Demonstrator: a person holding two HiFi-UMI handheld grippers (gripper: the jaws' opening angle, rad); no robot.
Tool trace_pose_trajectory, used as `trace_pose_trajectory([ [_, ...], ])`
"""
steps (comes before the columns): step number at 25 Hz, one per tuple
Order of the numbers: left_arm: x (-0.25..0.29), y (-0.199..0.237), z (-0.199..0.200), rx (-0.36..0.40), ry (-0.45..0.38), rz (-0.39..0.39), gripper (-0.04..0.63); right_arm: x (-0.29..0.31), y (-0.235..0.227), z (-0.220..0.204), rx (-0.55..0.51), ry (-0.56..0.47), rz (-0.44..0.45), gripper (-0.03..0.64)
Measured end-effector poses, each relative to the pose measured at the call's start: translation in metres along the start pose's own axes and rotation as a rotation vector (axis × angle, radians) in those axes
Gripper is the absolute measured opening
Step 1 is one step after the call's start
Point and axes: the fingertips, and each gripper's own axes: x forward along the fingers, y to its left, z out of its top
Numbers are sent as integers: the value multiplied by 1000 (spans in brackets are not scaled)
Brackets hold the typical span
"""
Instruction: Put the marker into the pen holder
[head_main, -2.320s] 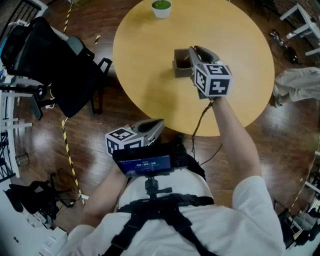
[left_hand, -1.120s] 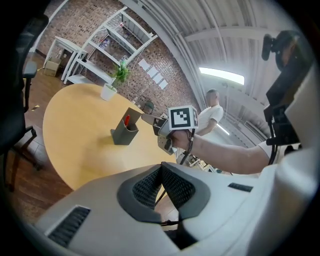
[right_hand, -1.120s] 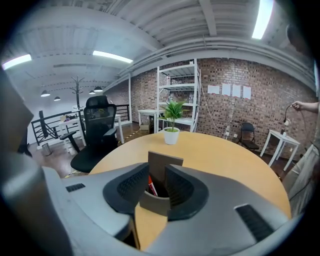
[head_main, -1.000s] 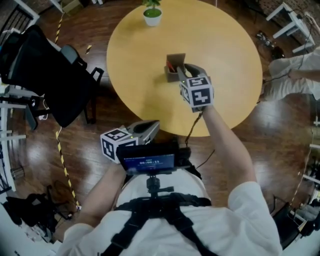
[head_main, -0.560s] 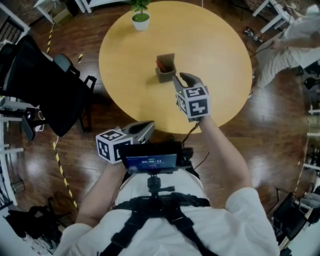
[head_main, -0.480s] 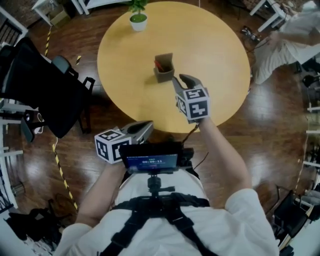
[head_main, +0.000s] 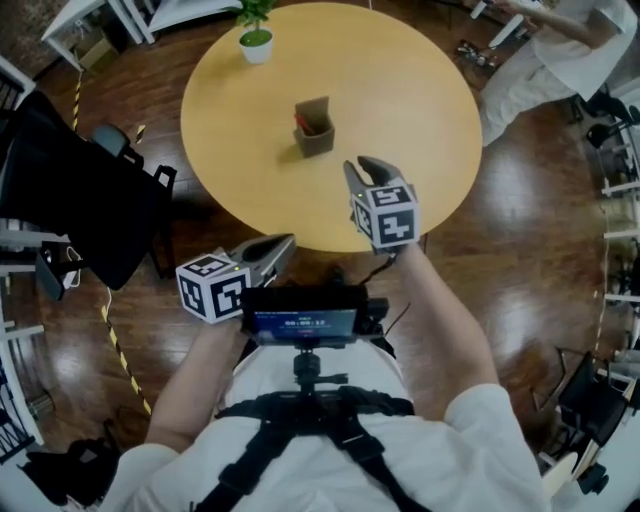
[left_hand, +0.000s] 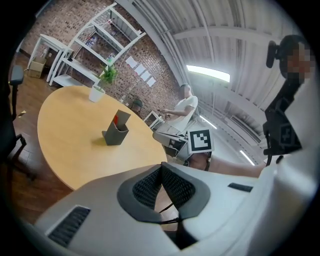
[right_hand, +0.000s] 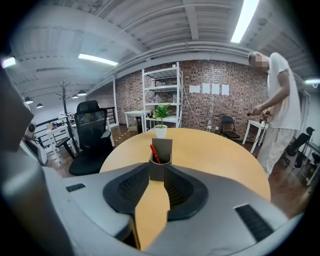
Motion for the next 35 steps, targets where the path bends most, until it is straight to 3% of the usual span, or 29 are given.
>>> trace_pose_trajectory([
  [26,-12,1,-19,-24,36,-53,-3,-69,6,-69,149,56,-86,103],
  [35,-16,-20,-45,-8,53,-61,-4,-116,27,-86,189,18,-42,103],
])
